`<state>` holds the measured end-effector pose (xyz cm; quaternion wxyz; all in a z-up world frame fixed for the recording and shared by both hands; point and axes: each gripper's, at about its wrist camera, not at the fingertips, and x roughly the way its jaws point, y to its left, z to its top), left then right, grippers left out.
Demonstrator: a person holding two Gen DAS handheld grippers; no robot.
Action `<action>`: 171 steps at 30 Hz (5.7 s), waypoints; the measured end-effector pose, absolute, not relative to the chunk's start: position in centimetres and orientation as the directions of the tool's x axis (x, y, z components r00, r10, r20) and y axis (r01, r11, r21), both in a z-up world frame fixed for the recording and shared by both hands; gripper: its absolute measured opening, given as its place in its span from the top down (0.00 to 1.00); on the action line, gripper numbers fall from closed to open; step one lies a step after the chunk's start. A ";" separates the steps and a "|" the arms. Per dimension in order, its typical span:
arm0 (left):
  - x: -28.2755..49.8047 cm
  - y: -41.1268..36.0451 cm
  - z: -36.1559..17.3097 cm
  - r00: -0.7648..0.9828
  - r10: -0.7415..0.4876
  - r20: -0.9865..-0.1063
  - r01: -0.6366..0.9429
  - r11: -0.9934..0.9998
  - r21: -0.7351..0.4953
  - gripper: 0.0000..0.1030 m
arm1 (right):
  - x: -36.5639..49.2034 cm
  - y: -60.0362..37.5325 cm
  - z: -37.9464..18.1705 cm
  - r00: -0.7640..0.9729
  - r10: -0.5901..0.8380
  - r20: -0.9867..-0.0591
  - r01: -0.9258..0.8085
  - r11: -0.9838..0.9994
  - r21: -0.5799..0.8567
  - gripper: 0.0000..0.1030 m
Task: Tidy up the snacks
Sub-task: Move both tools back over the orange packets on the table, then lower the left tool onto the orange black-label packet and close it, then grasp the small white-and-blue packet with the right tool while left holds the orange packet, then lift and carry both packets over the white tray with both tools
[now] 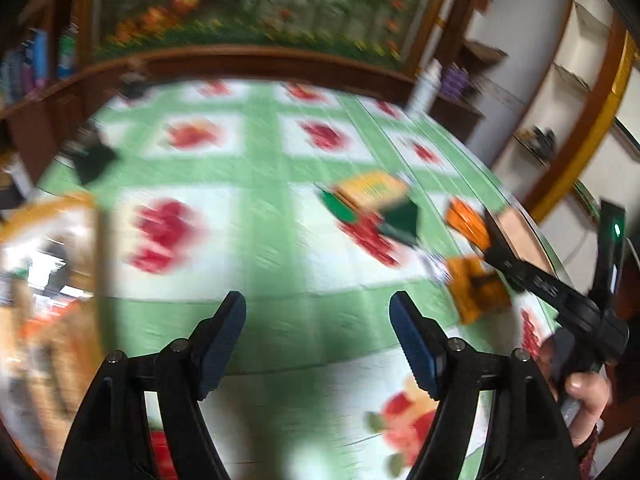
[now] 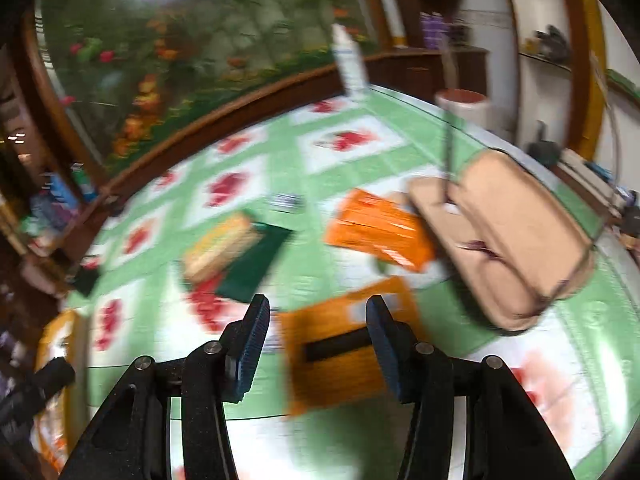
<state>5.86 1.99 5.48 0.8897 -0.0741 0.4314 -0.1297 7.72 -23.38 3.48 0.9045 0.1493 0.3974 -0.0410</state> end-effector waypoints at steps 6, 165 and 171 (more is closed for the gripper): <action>6.1 0.7 2.9 0.560 -0.274 -0.782 0.183 0.961 -0.206 0.29 | 8.5 -24.6 1.9 0.607 0.000 -0.795 0.266 0.942 0.203 0.45; 8.9 5.1 1.9 0.642 -0.029 -0.766 -0.028 0.998 -0.061 0.33 | 12.2 -11.7 2.7 0.529 0.427 -0.734 -0.269 0.904 0.332 0.76; 8.6 4.7 2.3 0.660 -0.007 -0.751 -0.025 0.999 -0.032 0.33 | 11.9 -11.6 3.0 0.545 0.431 -0.719 -0.280 0.902 0.329 0.76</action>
